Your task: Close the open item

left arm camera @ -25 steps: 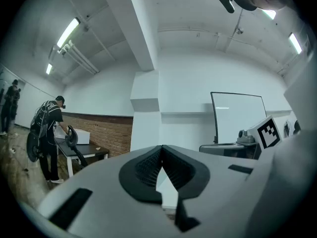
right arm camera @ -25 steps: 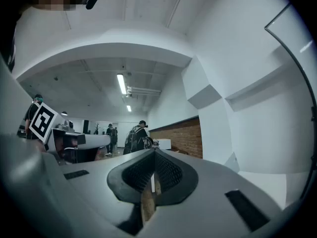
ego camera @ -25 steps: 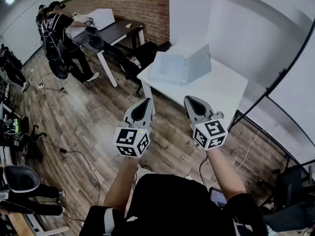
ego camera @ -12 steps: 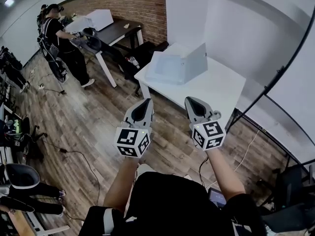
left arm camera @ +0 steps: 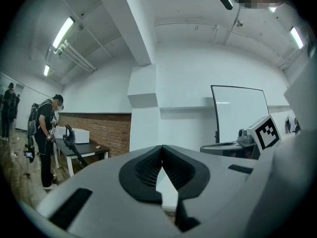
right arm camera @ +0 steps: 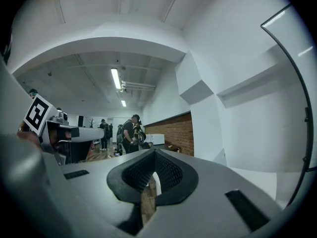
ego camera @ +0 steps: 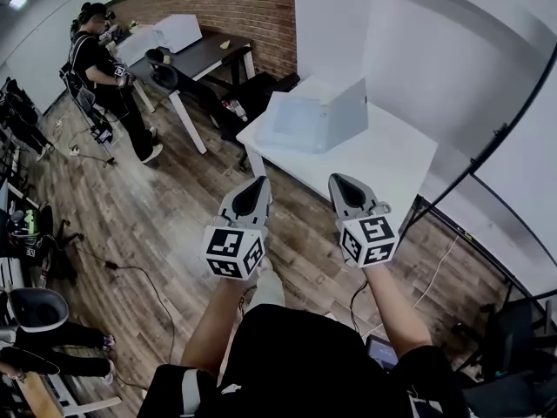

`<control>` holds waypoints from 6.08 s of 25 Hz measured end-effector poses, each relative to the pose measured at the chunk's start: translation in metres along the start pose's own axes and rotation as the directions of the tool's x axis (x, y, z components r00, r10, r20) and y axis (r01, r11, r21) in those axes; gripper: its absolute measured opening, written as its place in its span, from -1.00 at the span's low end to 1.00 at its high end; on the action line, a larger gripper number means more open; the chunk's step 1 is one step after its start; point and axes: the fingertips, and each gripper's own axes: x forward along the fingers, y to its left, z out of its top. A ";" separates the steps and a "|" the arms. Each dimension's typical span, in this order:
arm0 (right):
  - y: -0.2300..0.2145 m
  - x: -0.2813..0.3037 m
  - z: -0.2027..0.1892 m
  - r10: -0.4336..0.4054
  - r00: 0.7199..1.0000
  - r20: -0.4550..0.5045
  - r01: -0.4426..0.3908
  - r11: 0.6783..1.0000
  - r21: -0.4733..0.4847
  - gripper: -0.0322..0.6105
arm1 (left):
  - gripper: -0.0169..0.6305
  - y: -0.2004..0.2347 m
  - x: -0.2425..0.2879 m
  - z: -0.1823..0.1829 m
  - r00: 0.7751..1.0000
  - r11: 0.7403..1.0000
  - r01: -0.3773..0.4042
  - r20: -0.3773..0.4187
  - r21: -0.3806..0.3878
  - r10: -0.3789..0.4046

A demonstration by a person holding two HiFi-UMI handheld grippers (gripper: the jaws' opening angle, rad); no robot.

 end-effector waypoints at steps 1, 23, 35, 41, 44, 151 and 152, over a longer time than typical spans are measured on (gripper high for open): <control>-0.002 0.003 0.000 0.002 1.000 -0.002 -0.002 1.000 0.001 -0.78 | -0.91 0.001 0.004 -0.001 1.000 1.000 0.001 -0.001 -0.001 -0.001; -0.052 0.105 0.007 -0.020 1.000 0.011 0.020 1.000 0.024 -0.78 | -0.91 0.075 0.100 -0.009 1.000 0.999 0.002 -0.014 -0.049 -0.002; -0.085 0.204 0.021 -0.071 0.997 -0.010 0.072 0.997 0.042 -0.78 | -0.91 0.147 0.189 -0.004 0.997 0.997 0.058 -0.044 -0.049 -0.061; -0.097 0.251 0.028 -0.109 0.994 -0.010 0.110 0.993 0.053 -0.78 | -0.91 0.186 0.229 -0.002 0.993 0.993 0.098 -0.054 -0.061 -0.102; -0.102 0.275 0.031 -0.133 0.991 -0.012 0.133 0.989 0.059 -0.78 | -0.91 0.204 0.245 -0.003 0.990 0.990 0.122 -0.060 -0.066 -0.126; -0.486 0.283 -0.165 -0.279 0.904 -0.326 0.363 0.901 0.236 -0.78 | -0.91 0.011 0.573 -0.168 0.833 0.905 0.388 -0.354 -0.174 -0.426; -0.484 0.284 -0.165 -0.273 0.906 -0.323 0.357 0.904 0.237 -0.78 | -0.91 0.012 0.572 -0.168 0.835 0.906 0.385 -0.353 -0.174 -0.422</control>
